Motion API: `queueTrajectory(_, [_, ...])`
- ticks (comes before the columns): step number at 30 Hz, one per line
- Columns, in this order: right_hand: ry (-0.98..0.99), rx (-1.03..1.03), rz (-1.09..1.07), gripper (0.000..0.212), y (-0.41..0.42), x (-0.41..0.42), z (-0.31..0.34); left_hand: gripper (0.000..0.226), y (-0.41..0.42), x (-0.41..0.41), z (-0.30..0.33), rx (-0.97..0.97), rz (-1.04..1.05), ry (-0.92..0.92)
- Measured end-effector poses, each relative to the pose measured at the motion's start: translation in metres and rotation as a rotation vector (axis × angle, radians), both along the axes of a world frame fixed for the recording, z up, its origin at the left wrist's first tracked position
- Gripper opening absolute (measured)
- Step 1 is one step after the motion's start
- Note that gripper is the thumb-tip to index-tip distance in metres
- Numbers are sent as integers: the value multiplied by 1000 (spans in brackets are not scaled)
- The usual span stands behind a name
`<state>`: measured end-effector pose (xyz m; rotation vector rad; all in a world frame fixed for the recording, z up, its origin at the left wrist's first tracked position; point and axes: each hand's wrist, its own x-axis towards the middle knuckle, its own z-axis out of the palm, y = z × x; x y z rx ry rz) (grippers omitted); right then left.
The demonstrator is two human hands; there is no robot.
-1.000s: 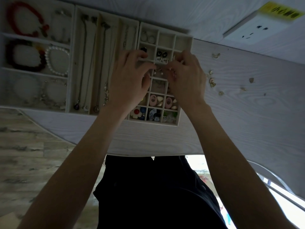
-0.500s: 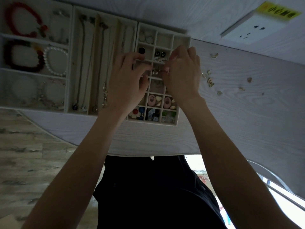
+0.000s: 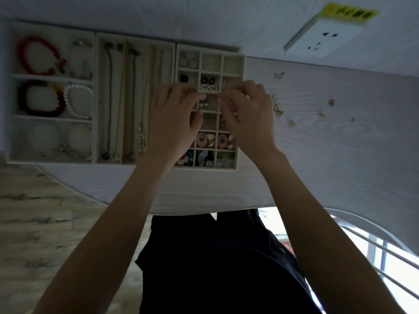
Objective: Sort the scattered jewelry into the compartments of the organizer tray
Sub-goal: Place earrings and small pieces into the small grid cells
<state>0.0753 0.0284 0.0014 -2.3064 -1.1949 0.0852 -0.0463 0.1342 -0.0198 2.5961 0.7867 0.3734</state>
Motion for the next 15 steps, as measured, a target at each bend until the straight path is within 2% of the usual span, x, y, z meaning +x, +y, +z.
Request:
queueTrajectory(7, [27,-134,-305,13,-78,50,-10,36,-25,13,3,1,-98,152])
queueTrajectory(15, [-129,-200,-197,6,-50,73,-24,34,-30,9,-2,61,-85,124])
